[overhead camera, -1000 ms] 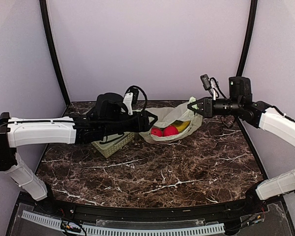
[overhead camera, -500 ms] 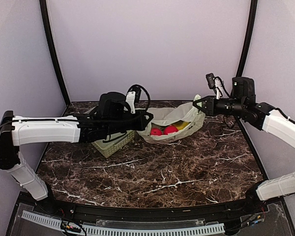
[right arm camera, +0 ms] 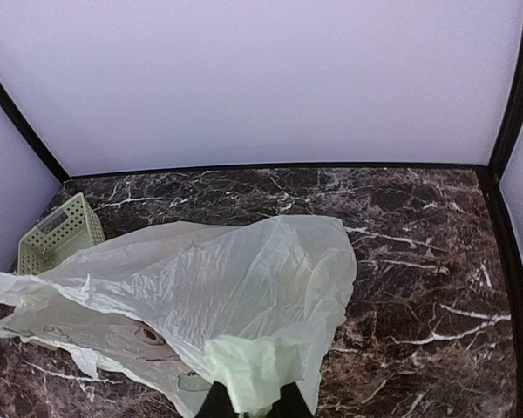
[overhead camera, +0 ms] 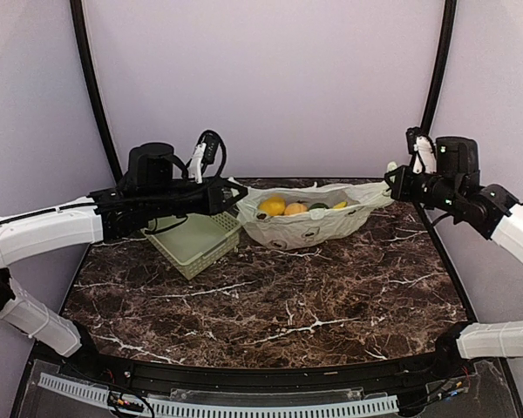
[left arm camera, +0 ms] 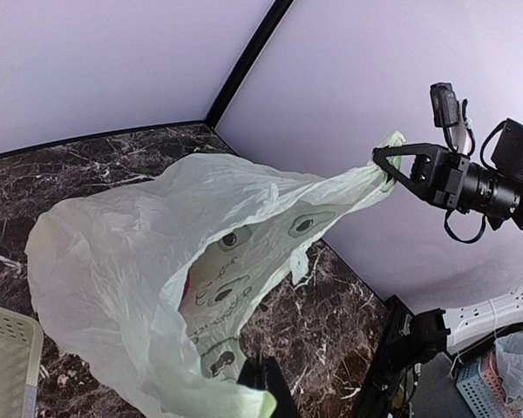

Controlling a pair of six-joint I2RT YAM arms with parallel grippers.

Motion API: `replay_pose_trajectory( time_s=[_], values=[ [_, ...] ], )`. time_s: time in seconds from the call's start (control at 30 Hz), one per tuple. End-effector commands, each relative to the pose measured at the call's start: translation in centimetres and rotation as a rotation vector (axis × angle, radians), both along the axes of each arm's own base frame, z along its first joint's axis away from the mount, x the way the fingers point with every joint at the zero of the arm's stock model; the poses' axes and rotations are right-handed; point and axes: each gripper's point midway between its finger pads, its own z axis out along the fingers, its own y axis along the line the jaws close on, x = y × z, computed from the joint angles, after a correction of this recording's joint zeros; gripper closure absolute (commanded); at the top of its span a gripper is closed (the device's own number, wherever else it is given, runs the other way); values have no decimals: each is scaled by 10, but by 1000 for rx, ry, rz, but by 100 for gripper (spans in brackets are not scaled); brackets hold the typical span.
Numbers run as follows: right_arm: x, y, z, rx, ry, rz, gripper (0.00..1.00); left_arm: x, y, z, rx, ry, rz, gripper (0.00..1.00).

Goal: Untie the knot of the plastic bag and take out the fruit
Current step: Open the bag opening for the takeout bag.

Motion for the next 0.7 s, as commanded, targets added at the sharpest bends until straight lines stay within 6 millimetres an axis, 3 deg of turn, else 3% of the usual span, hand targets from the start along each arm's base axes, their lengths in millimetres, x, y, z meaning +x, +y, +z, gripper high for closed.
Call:
replay_pose_trajectory(
  time_s=[0.0,0.13,0.23,0.33,0.5,0.67],
  values=[
    [-4,-18,-15,-49,53,-86,80,-18,17,-18,61,32,-38,99],
    [-7,-12,23,-109,-30,-7,31,-26,20,-19,63,31,-71,99],
    [-13,3,58,-120,-107,106,12,-28,22,-19,73,28,-75,99],
    [-18,24,80,-124,-134,237,3,-30,26,-20,86,22,-67,99],
    [-17,53,101,-127,-148,402,1,-31,28,-20,86,19,-68,99],
    [-12,86,100,-170,-103,559,1,-33,30,-25,103,34,-73,99]
  ],
)
